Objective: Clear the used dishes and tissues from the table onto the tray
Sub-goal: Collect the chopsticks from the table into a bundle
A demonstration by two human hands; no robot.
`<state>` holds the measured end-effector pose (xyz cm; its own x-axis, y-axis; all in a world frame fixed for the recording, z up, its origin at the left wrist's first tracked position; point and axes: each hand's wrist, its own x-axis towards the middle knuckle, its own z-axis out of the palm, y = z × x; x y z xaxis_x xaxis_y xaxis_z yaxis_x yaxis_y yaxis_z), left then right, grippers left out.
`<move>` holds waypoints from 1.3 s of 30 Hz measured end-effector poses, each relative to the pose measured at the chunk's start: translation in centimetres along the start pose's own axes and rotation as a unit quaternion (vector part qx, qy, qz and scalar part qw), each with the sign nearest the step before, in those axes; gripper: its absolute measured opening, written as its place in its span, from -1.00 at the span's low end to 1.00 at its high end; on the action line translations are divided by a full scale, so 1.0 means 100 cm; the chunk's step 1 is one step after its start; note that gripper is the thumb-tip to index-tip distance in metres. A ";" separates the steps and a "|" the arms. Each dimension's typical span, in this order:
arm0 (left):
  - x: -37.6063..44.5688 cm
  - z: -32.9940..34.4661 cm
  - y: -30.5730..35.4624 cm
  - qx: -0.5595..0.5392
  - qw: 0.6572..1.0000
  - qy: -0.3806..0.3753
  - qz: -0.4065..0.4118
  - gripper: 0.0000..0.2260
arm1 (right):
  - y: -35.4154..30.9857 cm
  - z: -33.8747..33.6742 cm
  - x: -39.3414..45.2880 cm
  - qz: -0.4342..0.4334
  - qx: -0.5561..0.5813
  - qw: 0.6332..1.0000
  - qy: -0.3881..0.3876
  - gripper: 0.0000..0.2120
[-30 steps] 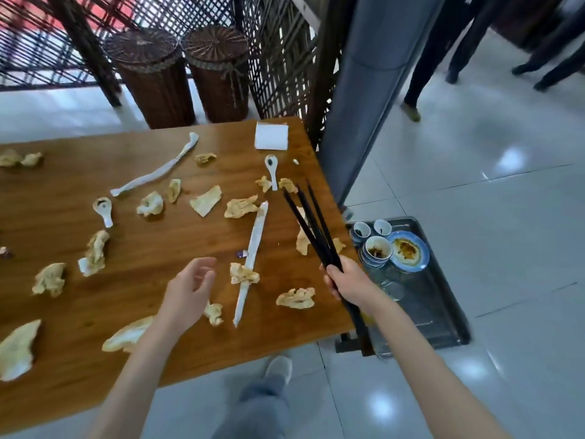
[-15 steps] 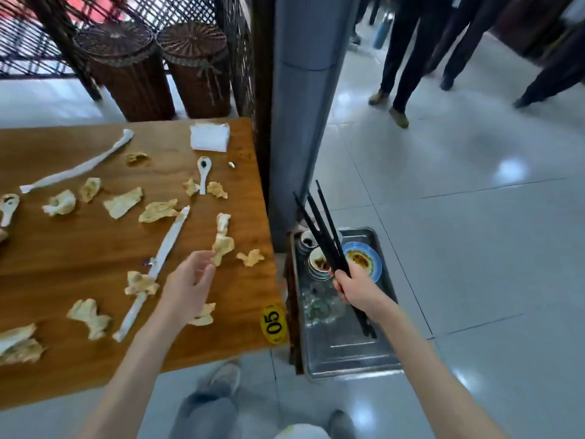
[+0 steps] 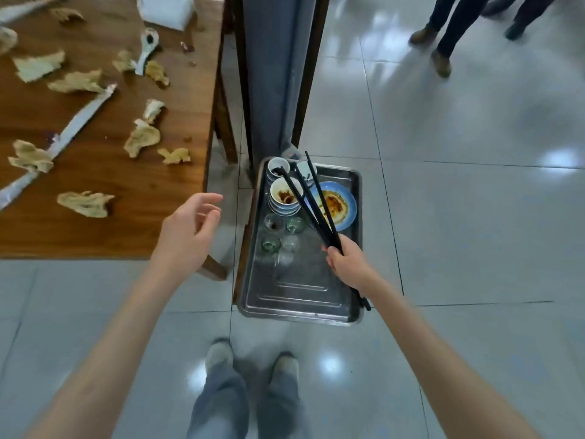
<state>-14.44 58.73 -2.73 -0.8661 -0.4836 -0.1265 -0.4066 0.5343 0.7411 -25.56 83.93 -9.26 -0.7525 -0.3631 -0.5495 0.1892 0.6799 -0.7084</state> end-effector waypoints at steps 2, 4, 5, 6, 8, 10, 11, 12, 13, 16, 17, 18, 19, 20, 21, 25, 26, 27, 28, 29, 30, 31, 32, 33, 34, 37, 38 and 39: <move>-0.004 0.022 -0.001 -0.007 1.000 -0.002 0.006 -0.80 | 0.022 0.004 0.009 -0.001 -0.020 1.000 -0.006 -0.79; -0.007 0.042 -0.005 -0.004 1.000 -0.005 0.013 -0.81 | 0.043 0.009 0.020 -0.008 -0.041 0.999 -0.013 -0.76; -0.007 0.052 -0.009 -0.001 1.000 -0.007 0.016 -0.81 | 0.054 0.013 0.025 -0.013 -0.050 0.998 -0.020 -0.75; -0.007 0.063 -0.016 0.003 1.000 -0.007 0.018 -0.82 | 0.066 0.018 0.032 -0.016 -0.058 0.998 -0.030 -0.74; -0.006 0.077 -0.029 0.005 1.000 -0.008 0.019 -0.82 | 0.087 0.027 0.044 -0.014 -0.070 0.996 -0.055 -0.73; -0.004 0.092 -0.047 0.007 1.000 -0.002 0.014 -0.82 | 0.110 0.038 0.057 -0.014 -0.088 0.993 -0.080 -0.76; -0.003 0.098 -0.055 0.006 1.000 0.000 0.008 -0.82 | 0.120 0.043 0.062 -0.016 -0.102 0.991 -0.089 -0.78; -0.002 0.102 -0.062 0.005 1.000 -0.002 -0.002 -0.83 | 0.128 0.048 0.065 -0.017 -0.114 0.989 -0.096 -0.82; -0.002 0.107 -0.068 0.006 1.000 -0.006 -0.011 -0.83 | 0.137 0.052 0.068 -0.020 -0.126 0.986 -0.103 -0.86; 0.001 0.118 -0.082 0.012 1.000 -0.012 -0.026 -0.82 | 0.160 0.065 0.076 -0.033 -0.206 0.973 -0.101 -0.93; 0.003 0.120 -0.086 0.013 0.999 -0.012 -0.029 -0.83 | 0.166 0.069 0.078 -0.036 -0.237 0.966 -0.098 -0.95; 0.005 0.122 -0.089 0.015 0.999 -0.012 -0.029 -0.83 | 0.173 0.073 0.081 -0.040 -0.264 0.959 -0.097 -0.96; 0.007 0.122 -0.091 0.017 0.999 -0.011 -0.030 -0.83 | 0.178 0.076 0.083 -0.048 -0.288 0.951 -0.098 -0.96; 0.008 0.123 -0.093 0.018 0.999 -0.011 -0.031 -0.83 | 0.184 0.079 0.084 -0.058 -0.312 0.943 -0.100 -0.95; 0.008 0.125 -0.095 0.018 0.999 -0.012 -0.032 -0.83 | 0.188 0.082 0.085 -0.065 -0.333 0.935 -0.104 -0.95; 0.008 0.129 -0.101 0.013 0.999 -0.022 -0.046 -0.82 | 0.203 0.089 0.090 -0.065 -0.387 0.912 -0.117 -0.92; 0.009 0.130 -0.103 0.011 0.998 -0.026 -0.048 -0.82 | 0.205 0.090 0.091 -0.064 -0.395 0.909 -0.117 -0.90; 0.009 0.130 -0.104 0.009 0.998 -0.029 -0.049 -0.82 | 0.207 0.092 0.091 -0.066 -0.401 0.906 -0.115 -0.88; 0.009 0.131 -0.106 0.008 0.998 -0.030 -0.050 -0.82 | 0.208 0.094 0.092 -0.067 -0.406 0.904 -0.115 -0.87; 0.009 0.131 -0.106 0.007 0.998 -0.031 -0.051 -0.82 | 0.209 0.096 0.093 -0.067 -0.411 0.902 -0.114 -0.85; 0.009 0.131 -0.107 0.006 0.998 -0.032 -0.051 -0.82 | 0.209 0.098 0.093 -0.065 -0.414 0.901 -0.115 -0.84; 0.009 0.132 -0.107 0.006 0.998 -0.032 -0.052 -0.82 | 0.210 0.099 0.094 -0.064 -0.414 0.900 -0.117 -0.82; 0.009 0.132 -0.107 0.006 0.998 -0.033 -0.052 -0.82 | 0.210 0.100 0.094 -0.062 -0.413 0.901 -0.119 -0.80; 0.010 0.132 -0.107 0.006 0.998 -0.033 -0.052 -0.81 | 0.211 0.101 0.094 -0.063 -0.411 0.901 -0.123 -0.77; 0.011 0.131 -0.107 0.007 0.998 -0.033 -0.053 -0.81 | 0.212 0.102 0.094 -0.065 -0.411 0.901 -0.127 -0.73; 0.014 0.130 -0.107 0.008 0.998 -0.034 -0.057 -0.79 | 0.216 0.103 0.093 -0.073 -0.415 0.897 -0.132 -0.67; 0.015 0.129 -0.108 0.008 0.998 -0.034 -0.058 -0.79 | 0.217 0.103 0.092 -0.074 -0.413 0.898 -0.134 -0.66; 0.015 0.129 -0.108 0.008 0.998 -0.034 -0.059 -0.79 | 0.218 0.103 0.092 -0.075 -0.409 0.899 -0.136 -0.64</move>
<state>-15.11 61.18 -19.43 -0.8292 -0.4966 -0.2564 -0.5111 0.4881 0.7075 -21.88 88.85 -34.28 -0.5270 -0.5564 -0.6424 -0.5130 0.8109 -0.2815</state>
